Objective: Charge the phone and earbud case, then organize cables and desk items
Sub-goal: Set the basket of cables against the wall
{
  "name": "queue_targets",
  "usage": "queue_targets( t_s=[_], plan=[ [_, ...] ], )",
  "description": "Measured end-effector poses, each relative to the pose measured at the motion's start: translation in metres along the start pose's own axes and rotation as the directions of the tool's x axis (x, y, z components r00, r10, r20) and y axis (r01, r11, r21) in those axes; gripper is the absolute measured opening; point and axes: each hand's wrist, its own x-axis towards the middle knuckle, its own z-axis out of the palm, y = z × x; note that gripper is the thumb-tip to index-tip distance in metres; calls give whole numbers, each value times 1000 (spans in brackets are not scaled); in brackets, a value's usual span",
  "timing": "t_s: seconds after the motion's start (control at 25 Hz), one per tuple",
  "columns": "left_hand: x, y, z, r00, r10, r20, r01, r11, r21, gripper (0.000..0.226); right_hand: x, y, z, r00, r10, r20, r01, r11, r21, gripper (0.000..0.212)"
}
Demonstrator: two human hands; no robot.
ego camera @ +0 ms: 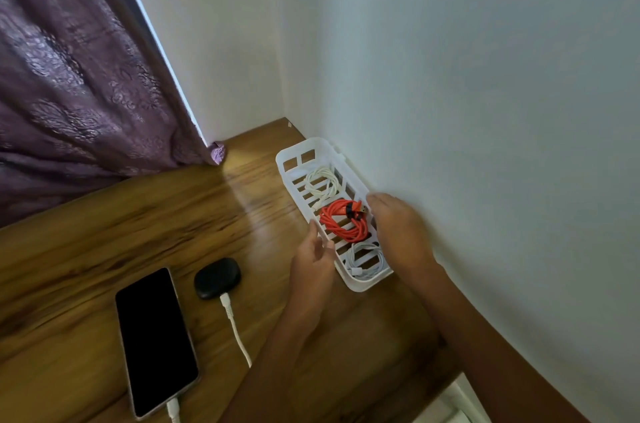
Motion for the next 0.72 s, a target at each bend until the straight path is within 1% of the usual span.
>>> queue_targets(
  t_s=[0.16,0.28,0.32,0.36,0.44,0.48,0.52,0.6,0.64,0.72],
  plan=[
    [-2,-1,2,1000,-3,-3,3,1000,17,47,2,-7,-1,999,-32,33,38,976,-214,47],
    [-2,-2,3,1000,7,-3,-7,999,36,46,2,-12,2,998,-50,42,61,950,-307,47],
    [-1,-2,3,1000,5,-4,-4,999,39,47,0,-10,4,997,-71,24,75,957,-279,49],
    [-1,-3,4,1000,0,-2,0,999,38,47,-2,-9,7,997,-74,-3,72,979,-189,52],
    [0,-3,5,1000,-7,4,6,999,45,48,-10,-4,12,997,-49,-61,54,995,81,47],
    [0,-3,5,1000,-5,6,4,998,55,48,-16,1,18,990,-55,-128,77,983,170,41],
    [1,-4,6,1000,0,9,0,998,65,48,-24,6,24,977,-58,-206,101,973,207,37],
    [2,-3,6,1000,4,12,-5,996,90,46,-42,17,38,942,-77,-327,158,960,229,47],
    [3,-2,6,1000,2,11,-3,995,101,46,-49,22,46,932,-111,-345,192,959,210,52],
    [3,-1,7,1000,-11,11,10,994,108,47,-61,28,57,916,-146,-373,219,962,163,54]
  ],
)
